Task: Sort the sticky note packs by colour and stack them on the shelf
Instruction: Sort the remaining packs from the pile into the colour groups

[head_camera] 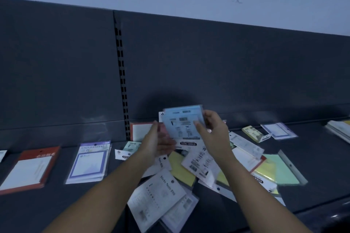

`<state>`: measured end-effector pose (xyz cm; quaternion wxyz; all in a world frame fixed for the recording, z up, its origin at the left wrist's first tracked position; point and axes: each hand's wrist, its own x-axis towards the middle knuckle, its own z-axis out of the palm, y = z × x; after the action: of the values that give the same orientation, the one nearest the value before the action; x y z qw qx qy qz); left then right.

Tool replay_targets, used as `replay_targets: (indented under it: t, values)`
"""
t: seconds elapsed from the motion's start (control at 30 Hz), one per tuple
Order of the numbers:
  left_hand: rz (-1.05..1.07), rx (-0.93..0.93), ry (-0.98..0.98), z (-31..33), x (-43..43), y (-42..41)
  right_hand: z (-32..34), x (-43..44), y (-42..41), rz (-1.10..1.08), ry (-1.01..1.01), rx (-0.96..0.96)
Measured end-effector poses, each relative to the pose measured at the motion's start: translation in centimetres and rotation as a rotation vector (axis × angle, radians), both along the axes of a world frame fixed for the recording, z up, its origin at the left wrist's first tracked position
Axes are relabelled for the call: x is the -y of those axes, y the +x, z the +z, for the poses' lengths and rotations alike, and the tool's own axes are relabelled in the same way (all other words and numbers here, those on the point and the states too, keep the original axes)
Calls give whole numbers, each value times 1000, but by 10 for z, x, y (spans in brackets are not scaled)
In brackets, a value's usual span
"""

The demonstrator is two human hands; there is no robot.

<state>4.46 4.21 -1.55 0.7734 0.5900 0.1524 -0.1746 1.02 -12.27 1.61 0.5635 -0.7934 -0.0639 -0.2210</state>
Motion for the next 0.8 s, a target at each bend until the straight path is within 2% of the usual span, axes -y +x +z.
replay_targets:
  t: [0.07,0.13,0.2,0.33,0.4,0.5,0.57,0.63,0.7,0.8]
  values:
    - [-72,-108,-285,7,-9,2,2,2,-7,61,-116,49]
    - [-65,-133,-438,13,-16,3,-1,3,-12,125,-223,72]
    - [-27,-107,-416,18,-17,1,-7,3,-17,169,-310,85]
    - [-2,65,-200,13,-15,-4,-20,6,-21,118,-364,92]
    - [30,169,-119,12,-15,-11,-25,4,-23,53,-236,24]
    - [84,291,-93,7,-16,-21,-26,-2,-25,-30,236,-217]
    - [109,362,-126,2,-17,-28,-25,-6,-23,-51,450,-368]
    - [152,391,-172,-2,-18,-36,-27,-9,-20,-34,549,-496]
    - [207,403,-196,-6,-20,-45,-29,-17,-20,79,595,-604]
    - [281,430,-161,-8,-31,-60,-32,-34,-19,239,555,-648]
